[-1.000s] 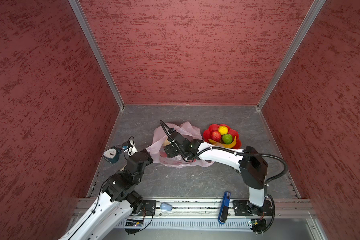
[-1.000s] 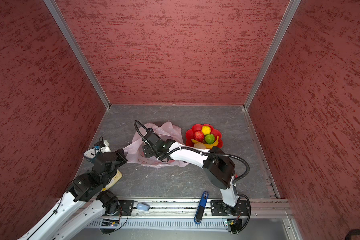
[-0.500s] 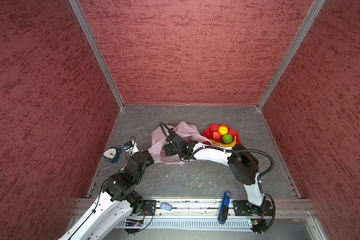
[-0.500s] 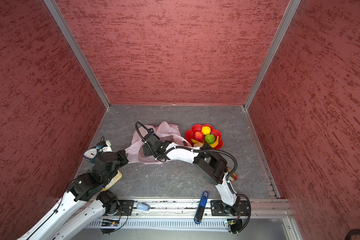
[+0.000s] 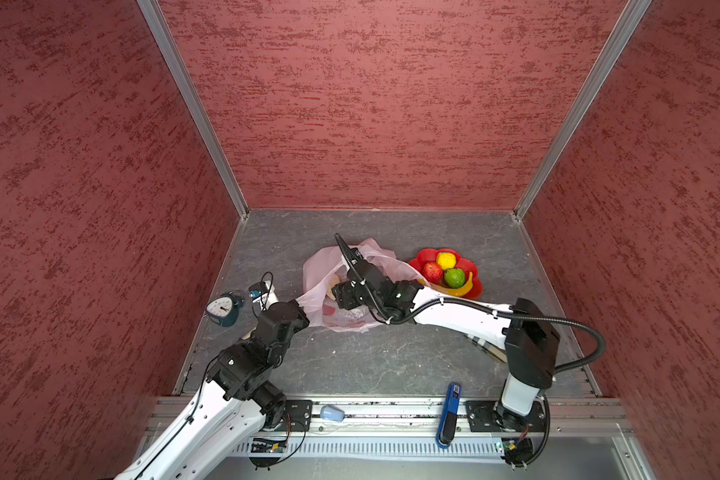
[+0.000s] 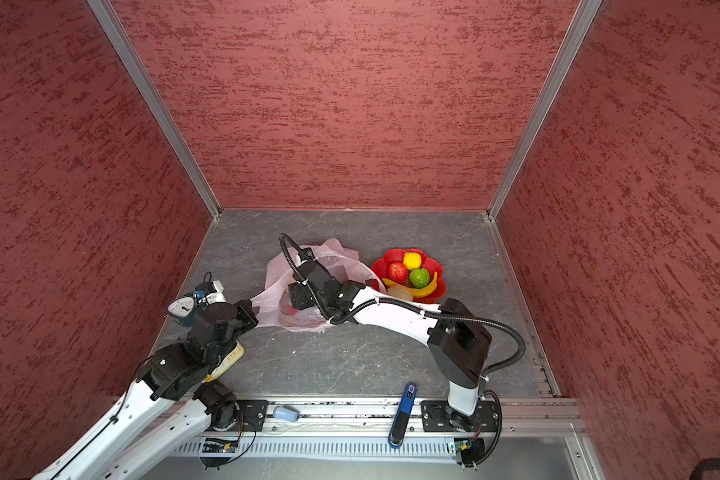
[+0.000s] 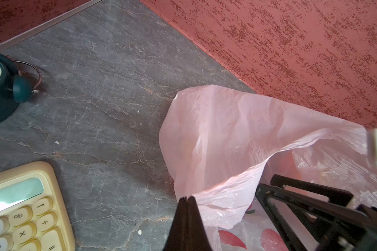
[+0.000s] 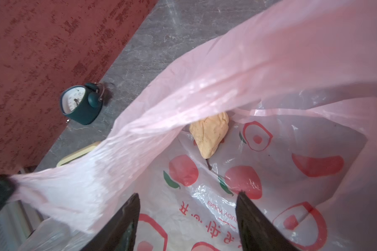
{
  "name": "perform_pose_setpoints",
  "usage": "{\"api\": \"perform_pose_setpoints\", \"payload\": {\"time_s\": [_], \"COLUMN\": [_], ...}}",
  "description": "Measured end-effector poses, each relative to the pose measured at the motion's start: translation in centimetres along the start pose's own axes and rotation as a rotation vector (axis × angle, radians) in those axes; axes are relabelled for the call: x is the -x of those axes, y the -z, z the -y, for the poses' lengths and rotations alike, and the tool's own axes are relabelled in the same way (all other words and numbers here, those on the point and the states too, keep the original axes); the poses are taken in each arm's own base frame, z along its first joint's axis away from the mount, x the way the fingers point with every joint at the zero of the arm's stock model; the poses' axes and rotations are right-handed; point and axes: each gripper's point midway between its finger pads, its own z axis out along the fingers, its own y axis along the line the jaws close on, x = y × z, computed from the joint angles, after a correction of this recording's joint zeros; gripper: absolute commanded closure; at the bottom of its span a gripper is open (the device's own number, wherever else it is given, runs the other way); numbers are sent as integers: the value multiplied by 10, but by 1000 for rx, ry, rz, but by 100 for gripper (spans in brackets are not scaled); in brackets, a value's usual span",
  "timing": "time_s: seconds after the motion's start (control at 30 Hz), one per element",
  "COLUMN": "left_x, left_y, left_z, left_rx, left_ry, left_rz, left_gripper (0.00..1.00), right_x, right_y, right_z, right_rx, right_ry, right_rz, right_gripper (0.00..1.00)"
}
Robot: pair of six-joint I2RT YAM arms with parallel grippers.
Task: Take the fake fruits out of the plastic bag
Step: 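Lower the right gripper deeper into the bag over the beige fruit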
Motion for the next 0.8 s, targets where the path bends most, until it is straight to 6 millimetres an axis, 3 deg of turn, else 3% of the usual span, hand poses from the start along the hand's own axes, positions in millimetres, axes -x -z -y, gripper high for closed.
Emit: {"api": "perform_pose_setpoints", "payload": {"time_s": [0.17, 0.27, 0.43, 0.8], "left_x": [5, 9, 15, 13], "left_y": [2, 3, 6, 11], "left_z": [4, 9, 13, 7], "left_rx": [-11, -19, -30, -55], "left_ry": [8, 13, 22, 30], "left_rz": [9, 16, 27, 43], "left_gripper": [96, 96, 96, 96], "right_x": [-27, -44, -54, -66], "right_y": [-3, -8, -16, -74], "right_z": [8, 17, 20, 21], "right_rx": [-12, -31, -40, -63], "right_ry": [16, 20, 19, -7], "right_rz": [-55, -97, -122, -179], "right_gripper": [45, 45, 44, 36]}}
